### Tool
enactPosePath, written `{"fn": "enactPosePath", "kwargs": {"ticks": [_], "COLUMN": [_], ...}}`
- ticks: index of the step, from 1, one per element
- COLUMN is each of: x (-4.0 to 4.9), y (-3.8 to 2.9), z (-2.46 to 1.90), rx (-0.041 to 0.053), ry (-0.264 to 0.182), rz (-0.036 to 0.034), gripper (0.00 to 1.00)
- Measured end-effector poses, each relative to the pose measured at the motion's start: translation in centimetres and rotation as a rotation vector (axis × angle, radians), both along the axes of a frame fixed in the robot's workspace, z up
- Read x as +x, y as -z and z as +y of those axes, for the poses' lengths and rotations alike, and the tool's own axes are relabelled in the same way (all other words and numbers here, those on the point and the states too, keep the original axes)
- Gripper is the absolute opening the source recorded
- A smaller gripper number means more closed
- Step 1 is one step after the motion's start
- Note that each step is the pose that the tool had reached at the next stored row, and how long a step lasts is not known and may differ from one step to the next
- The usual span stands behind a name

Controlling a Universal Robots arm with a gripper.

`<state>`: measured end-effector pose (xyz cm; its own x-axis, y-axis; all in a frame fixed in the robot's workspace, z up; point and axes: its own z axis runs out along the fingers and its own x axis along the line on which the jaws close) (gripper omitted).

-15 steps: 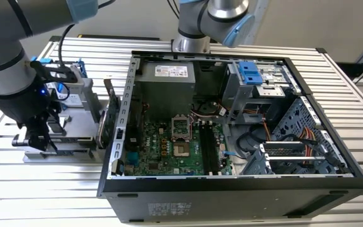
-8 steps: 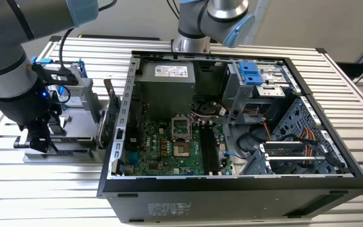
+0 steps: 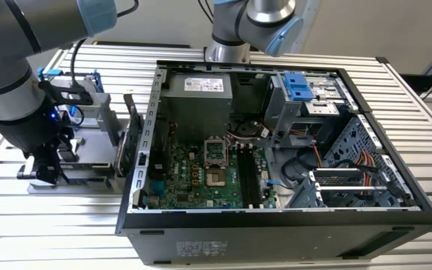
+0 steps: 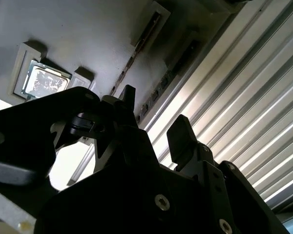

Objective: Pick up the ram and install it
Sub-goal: 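Pick up the ram and move it above insertion slot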

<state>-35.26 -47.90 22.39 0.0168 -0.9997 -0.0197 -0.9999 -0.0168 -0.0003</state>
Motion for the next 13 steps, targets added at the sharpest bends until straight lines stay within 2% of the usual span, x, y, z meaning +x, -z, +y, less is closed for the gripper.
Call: {"fn": "enactPosePath", "kwargs": {"ticks": [13], "x": [-0.08], "y": [0.99], "z": [-0.18], "rx": [-0.0003], "ry": [-0.008], "rz": [-0.0021], "gripper": [1.0]}}
